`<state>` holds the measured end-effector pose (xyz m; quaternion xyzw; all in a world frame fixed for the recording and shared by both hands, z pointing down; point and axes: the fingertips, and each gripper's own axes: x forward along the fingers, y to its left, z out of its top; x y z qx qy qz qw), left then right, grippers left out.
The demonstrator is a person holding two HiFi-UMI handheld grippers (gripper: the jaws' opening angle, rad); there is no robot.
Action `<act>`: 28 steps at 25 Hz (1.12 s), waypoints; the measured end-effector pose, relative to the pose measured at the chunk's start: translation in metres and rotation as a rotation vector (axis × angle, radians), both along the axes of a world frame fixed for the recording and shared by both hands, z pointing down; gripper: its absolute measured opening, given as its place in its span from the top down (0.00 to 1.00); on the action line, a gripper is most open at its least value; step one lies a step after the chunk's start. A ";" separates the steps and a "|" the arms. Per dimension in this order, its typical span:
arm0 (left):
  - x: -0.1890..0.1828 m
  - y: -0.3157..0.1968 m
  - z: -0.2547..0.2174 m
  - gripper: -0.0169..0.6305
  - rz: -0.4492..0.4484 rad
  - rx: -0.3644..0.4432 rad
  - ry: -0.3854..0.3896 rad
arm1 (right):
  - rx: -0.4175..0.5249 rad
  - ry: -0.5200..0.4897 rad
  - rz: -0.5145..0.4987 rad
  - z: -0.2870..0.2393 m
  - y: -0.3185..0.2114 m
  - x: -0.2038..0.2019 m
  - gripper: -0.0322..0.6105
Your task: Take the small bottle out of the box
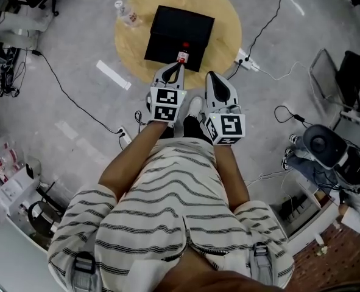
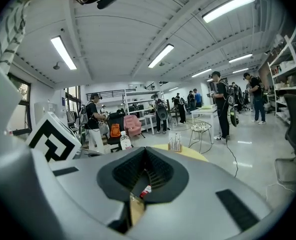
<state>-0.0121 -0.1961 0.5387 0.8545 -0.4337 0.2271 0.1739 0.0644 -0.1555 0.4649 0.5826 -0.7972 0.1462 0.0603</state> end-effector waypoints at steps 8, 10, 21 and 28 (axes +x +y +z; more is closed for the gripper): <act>0.010 -0.016 0.038 0.94 -0.016 -0.094 -0.060 | -0.040 -0.027 -0.014 0.016 -0.012 0.008 0.92; 0.011 -0.020 0.047 0.94 -0.023 -0.116 -0.069 | -0.052 -0.031 -0.015 0.021 -0.014 0.011 0.92; 0.013 -0.019 0.079 0.87 -0.047 -0.253 -0.101 | -0.082 -0.044 -0.023 0.026 -0.011 0.016 0.92; 0.018 -0.033 0.100 0.77 -0.059 -0.305 -0.120 | -0.097 -0.044 -0.031 0.038 -0.019 0.017 0.92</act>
